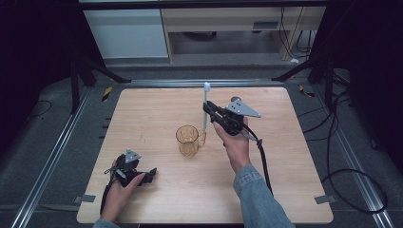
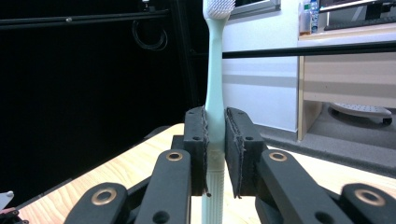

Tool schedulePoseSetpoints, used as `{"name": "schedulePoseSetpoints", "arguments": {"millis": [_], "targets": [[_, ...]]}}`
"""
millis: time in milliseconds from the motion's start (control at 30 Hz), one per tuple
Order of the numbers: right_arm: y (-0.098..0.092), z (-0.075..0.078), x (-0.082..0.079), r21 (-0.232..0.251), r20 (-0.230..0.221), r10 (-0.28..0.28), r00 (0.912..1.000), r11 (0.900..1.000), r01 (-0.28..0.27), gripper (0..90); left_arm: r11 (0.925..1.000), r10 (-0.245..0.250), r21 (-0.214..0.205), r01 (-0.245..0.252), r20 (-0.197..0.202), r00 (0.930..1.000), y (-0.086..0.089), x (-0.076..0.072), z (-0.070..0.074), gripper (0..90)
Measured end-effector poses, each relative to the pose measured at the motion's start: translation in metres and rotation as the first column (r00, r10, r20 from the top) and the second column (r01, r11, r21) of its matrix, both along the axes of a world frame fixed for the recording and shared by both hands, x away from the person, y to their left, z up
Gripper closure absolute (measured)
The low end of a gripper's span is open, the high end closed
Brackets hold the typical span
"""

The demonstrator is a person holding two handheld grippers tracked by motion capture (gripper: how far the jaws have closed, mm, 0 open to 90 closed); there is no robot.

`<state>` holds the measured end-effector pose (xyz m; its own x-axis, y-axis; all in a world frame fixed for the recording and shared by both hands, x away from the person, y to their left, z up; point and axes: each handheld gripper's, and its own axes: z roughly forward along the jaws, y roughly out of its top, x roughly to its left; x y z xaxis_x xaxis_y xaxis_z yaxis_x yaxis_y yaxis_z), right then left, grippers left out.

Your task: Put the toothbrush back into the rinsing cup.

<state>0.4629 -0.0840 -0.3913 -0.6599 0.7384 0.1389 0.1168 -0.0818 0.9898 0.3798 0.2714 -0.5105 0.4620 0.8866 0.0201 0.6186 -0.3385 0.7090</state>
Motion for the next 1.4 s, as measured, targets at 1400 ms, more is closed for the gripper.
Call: {"name": "schedulePoseSetpoints", "arguments": {"millis": [1400], "targets": [[0.016,-0.047,-0.001,-0.030,0.014,0.004,0.9999,0.9995,-0.004,79.1,1.0000,0.000,0.000,0.000,0.000,1.0000,0.000,0.000,0.000,0.0]]}}
